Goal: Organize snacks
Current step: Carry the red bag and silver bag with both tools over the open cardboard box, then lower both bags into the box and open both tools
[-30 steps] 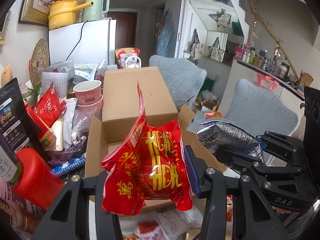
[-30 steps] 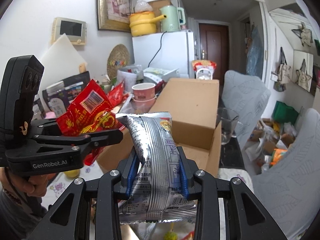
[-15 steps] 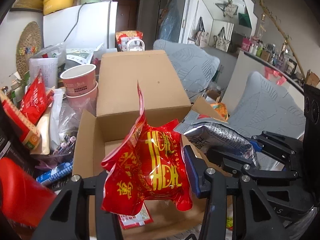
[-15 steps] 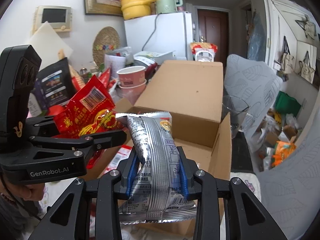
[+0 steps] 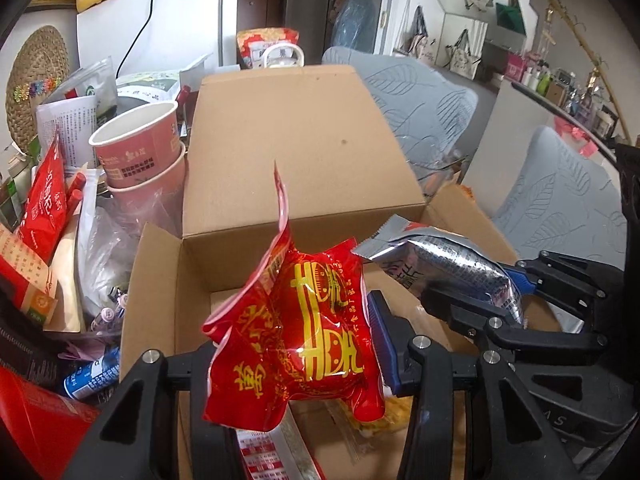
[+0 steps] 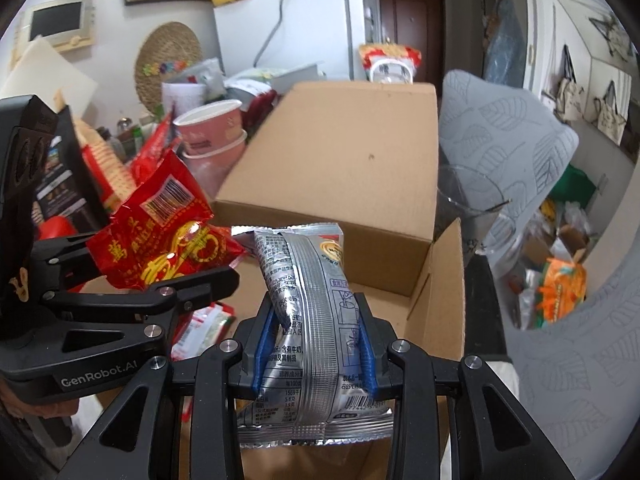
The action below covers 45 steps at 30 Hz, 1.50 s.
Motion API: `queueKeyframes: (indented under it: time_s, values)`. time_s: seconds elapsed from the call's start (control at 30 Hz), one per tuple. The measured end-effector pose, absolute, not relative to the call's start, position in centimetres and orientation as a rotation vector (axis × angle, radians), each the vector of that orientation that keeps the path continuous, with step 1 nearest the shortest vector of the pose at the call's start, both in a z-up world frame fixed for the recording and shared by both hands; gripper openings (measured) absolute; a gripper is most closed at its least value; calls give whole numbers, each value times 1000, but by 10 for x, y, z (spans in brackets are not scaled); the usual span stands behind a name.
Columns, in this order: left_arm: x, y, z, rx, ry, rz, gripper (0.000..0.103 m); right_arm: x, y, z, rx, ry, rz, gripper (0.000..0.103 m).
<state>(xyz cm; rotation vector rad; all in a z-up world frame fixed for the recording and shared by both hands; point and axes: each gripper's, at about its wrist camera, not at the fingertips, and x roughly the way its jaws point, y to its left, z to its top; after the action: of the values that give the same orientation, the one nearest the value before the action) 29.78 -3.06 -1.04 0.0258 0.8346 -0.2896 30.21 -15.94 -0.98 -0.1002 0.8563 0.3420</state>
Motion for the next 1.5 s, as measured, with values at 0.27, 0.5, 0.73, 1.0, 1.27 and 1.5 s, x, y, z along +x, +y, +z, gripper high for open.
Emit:
queueKeyframes:
  time_s: [0.27,0.5,0.73,1.0,1.27,1.5]
  values:
    - [316,-35,-40,55,937,-191,46,311,-158,-28,-143,957,271,35]
    - [319,-38,-51,89,1010,-175,46,309,-149,-42,-201,984,266,36]
    - [324,-38,-63,87,1082,-189,47,310,-144,-46,-238,1009,260,37]
    - [329,-41,-62,105,1081,-151,57,308,-144,-39,-262,1010,223,47]
    - [319,-42,-38,129,1019,-122,79,300,-154,-18,-222,969,203,56]
    - [298,-34,-11,133,965,-96,79,289,-155,7,-212,915,193,56]
